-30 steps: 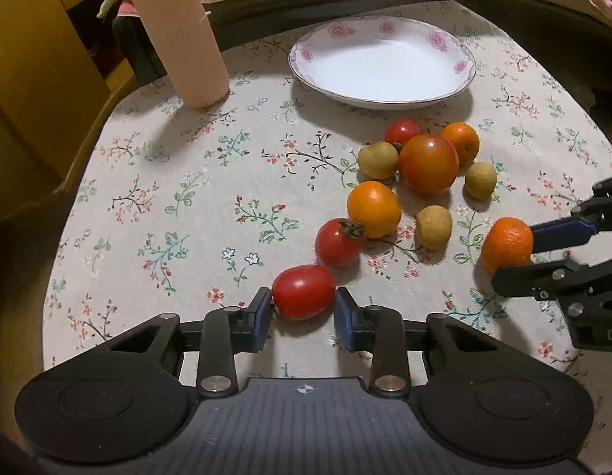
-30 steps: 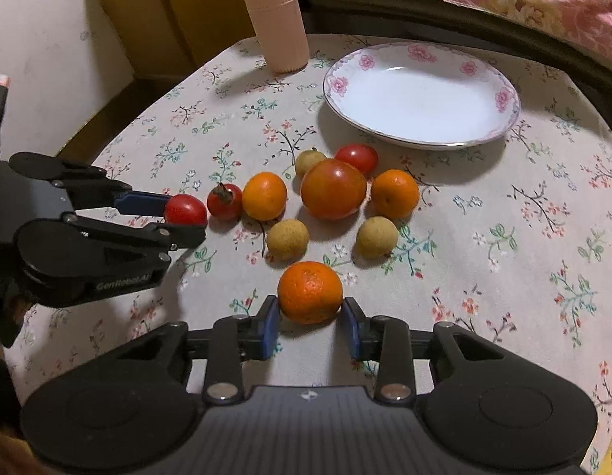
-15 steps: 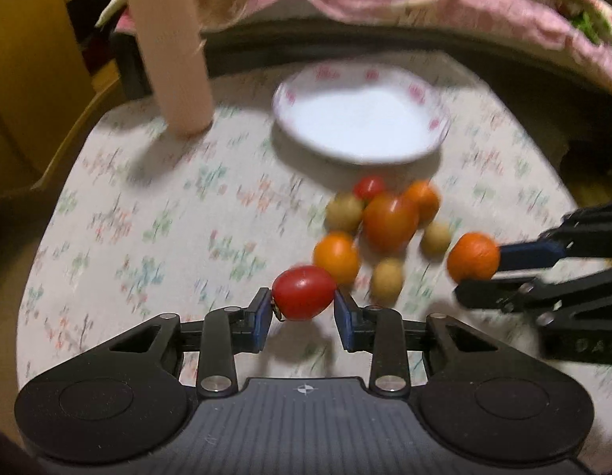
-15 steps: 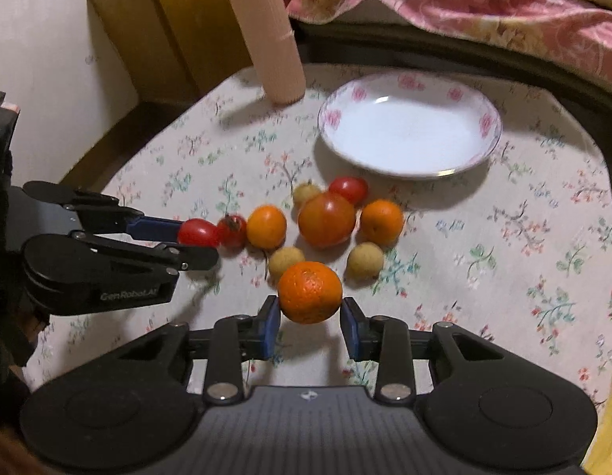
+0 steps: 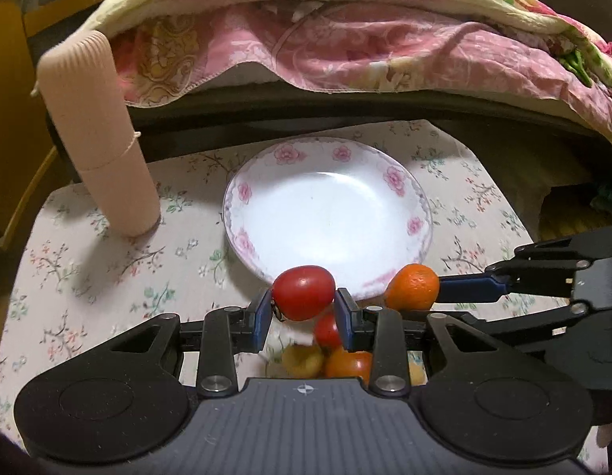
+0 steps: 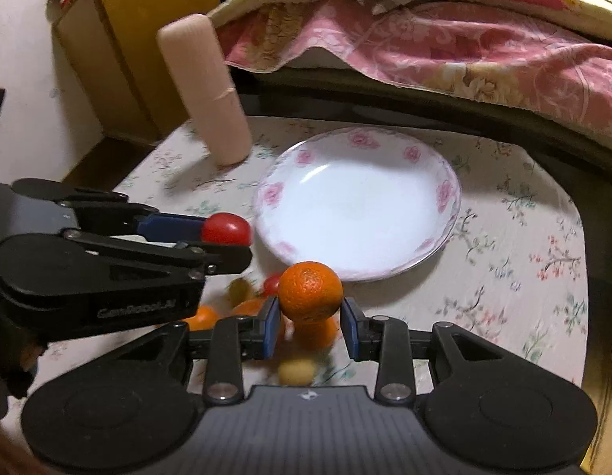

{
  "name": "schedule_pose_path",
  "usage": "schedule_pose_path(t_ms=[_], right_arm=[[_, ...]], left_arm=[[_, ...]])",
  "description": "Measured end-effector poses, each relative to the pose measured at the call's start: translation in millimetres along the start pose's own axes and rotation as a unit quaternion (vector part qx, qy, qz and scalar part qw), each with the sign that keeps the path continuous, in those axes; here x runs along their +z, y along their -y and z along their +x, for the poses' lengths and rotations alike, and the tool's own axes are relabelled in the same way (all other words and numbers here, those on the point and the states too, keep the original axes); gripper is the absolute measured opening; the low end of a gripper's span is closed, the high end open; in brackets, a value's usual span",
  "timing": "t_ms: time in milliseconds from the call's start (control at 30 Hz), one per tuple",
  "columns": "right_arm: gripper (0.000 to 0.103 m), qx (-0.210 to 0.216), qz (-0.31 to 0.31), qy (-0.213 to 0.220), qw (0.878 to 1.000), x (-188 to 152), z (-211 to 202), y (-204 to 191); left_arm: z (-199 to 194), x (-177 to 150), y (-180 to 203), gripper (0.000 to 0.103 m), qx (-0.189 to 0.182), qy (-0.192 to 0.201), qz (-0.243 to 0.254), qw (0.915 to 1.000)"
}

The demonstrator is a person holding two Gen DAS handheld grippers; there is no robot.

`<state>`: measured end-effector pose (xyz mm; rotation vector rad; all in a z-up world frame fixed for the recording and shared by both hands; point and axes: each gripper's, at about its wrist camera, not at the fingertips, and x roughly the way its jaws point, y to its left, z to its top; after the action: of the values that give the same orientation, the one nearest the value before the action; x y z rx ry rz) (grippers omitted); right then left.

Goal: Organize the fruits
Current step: 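Open both grippers to drop the tomato and tangerine onto the white plate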

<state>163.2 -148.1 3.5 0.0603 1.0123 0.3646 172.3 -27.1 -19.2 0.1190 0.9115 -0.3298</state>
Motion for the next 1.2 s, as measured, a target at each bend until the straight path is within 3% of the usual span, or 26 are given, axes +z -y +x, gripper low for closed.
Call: schedule_pose_path(t_ms=[467,1067,1200], right_arm=[[0.033,-0.026,-0.038,0.012,0.999,17,29,4],[0.033,-0.026,-0.024,0.015,0.999,16,25,11],[0.033,-0.023,-0.015,0.019,0.999,17,21,13]], left_arm=[[27,13,-7,0.042,0.007,-0.008,-0.019,0.9998],[19,4,-12,0.062,0.024,-0.013,-0.012,0.9996],[17,-1,-14,0.063,0.025,-0.018,-0.010,0.9995]])
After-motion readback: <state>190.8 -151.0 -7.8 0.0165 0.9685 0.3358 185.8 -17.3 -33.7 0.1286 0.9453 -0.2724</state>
